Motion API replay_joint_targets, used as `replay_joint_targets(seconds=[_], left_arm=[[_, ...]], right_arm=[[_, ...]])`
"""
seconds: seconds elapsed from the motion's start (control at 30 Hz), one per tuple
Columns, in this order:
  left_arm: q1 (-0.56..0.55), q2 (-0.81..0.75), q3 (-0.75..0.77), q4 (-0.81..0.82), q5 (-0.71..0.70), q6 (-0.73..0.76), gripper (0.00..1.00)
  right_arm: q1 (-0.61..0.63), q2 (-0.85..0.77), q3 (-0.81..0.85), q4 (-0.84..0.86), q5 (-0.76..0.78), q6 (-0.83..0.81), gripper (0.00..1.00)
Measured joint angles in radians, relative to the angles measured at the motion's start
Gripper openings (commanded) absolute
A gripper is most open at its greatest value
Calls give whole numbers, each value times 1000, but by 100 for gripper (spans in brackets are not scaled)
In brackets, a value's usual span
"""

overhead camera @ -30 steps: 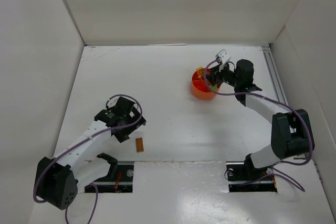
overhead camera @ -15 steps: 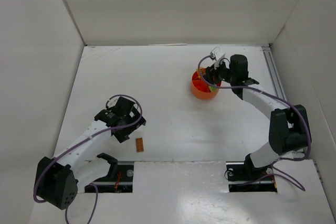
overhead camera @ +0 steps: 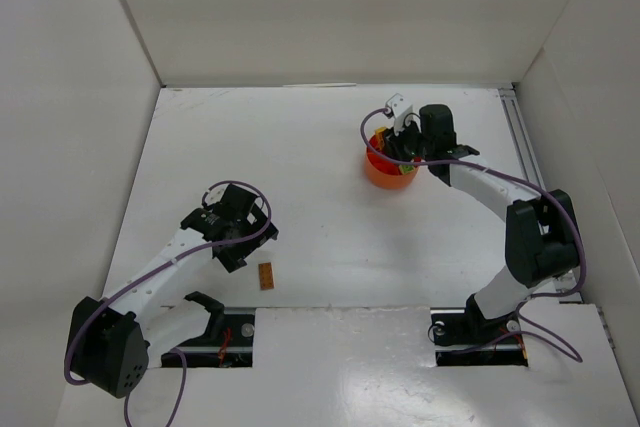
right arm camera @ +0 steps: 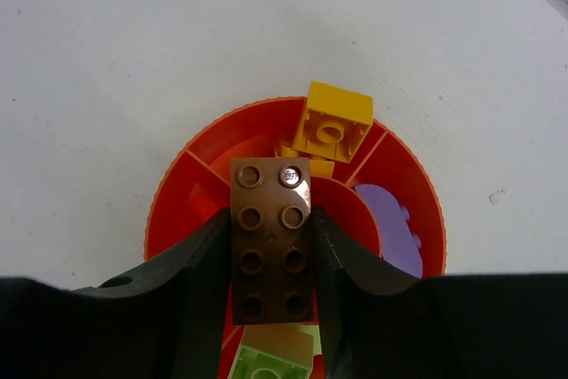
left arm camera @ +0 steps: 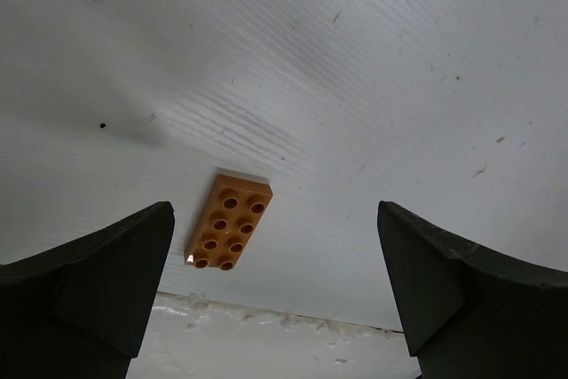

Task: Sort the legos into containers by color

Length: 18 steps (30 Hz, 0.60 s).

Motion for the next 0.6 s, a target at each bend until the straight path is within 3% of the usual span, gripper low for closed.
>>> replay_joint_targets(seconds=[0.4,0.6], left_arm=[[0,0,0,0,0,8,96],[0,5,0,2,0,11,95]], right_arm=[[8,-8,6,-10,18,0,33],[-26,-39,5,16,-91,-3,32]])
